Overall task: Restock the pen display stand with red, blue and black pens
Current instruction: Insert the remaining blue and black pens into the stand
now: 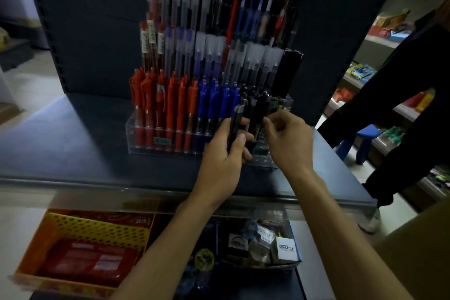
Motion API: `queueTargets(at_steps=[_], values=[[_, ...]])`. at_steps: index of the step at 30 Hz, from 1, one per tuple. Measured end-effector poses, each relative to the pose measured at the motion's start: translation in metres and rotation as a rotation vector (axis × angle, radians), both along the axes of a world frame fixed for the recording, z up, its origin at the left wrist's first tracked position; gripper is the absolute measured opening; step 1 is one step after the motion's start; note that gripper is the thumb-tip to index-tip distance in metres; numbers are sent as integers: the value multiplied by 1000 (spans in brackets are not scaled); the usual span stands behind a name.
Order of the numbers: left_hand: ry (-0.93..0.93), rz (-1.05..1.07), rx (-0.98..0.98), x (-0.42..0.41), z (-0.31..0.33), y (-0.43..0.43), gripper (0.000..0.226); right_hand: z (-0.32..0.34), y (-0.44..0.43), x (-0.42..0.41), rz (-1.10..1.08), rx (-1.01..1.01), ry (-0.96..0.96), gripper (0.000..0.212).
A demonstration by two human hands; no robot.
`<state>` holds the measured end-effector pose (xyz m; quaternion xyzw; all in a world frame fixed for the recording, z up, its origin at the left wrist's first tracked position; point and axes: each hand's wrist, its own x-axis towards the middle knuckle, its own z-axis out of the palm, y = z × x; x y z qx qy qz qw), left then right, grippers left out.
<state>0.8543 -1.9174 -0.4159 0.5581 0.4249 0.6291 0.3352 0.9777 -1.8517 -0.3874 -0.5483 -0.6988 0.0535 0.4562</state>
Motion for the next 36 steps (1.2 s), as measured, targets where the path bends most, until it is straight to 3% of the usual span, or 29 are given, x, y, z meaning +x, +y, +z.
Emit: queueTargets(at_steps=[6, 10, 18, 23, 27, 31, 36], values=[[-11, 7, 4, 1, 1, -1, 24, -7, 2, 4, 30, 11, -25, 15], [-8, 18, -7, 2, 1, -3, 20, -14, -6, 8, 111, 43, 98, 15], [24, 64, 21, 4, 1, -2, 16, -18, -33, -3, 165, 310, 199, 18], [45, 72, 24, 4, 3, -4, 20, -21, -49, -9, 442, 133, 236, 11], [137, -9, 32, 5, 4, -4, 23, -23, -53, -9, 424, 97, 262, 6], [165, -75, 0, 4, 4, -5, 20, -25, -54, -7, 378, 46, 266, 15], [199, -138, -20, 4, 5, -5, 35, -21, -50, -2, 380, -9, 318, 6]])
